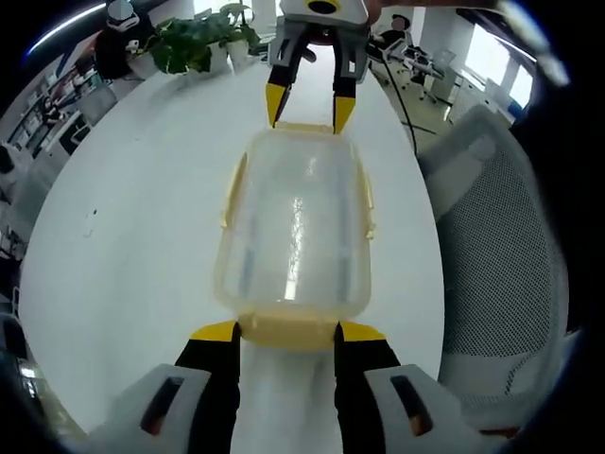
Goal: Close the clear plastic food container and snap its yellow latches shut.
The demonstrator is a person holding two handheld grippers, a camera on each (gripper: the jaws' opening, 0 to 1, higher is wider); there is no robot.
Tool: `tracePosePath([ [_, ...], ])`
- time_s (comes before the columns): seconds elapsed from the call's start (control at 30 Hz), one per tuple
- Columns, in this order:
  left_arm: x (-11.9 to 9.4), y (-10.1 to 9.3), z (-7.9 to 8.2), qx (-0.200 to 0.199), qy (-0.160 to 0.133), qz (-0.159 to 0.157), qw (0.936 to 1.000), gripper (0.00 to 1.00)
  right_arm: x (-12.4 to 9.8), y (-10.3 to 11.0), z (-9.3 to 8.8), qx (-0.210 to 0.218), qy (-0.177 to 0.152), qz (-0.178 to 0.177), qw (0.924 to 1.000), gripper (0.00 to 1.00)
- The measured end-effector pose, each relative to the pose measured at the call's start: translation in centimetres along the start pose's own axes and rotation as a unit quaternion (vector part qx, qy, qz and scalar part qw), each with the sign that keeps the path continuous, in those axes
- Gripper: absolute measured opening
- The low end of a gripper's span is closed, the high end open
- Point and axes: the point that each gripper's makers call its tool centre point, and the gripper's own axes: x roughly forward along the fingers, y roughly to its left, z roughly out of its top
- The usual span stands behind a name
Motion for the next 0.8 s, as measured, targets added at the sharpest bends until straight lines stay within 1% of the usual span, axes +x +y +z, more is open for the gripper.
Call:
tracePosePath([
  [0.27, 0.6, -0.6, 1.0, -0.001, 0.001, -0.002, 1.0, 0.37, -0.8, 0.3, -0.9, -0.001, -0.008, 0.0, 1.0, 0.38],
  [0.57, 0.8, -0.5, 2.2, 0.002, 0.007, 0.005, 1.0, 0.37, -1.4, 0.0, -1.9, 0.001, -0.015, -0.004, 0.9999, 0.38],
  [0.8, 1.4, -1.1, 3.1, 0.001, 0.012, 0.004, 0.9999, 0.37, -1.8, 0.3, -2.9, 0.0, -0.015, -0.003, 0.9999, 0.38],
])
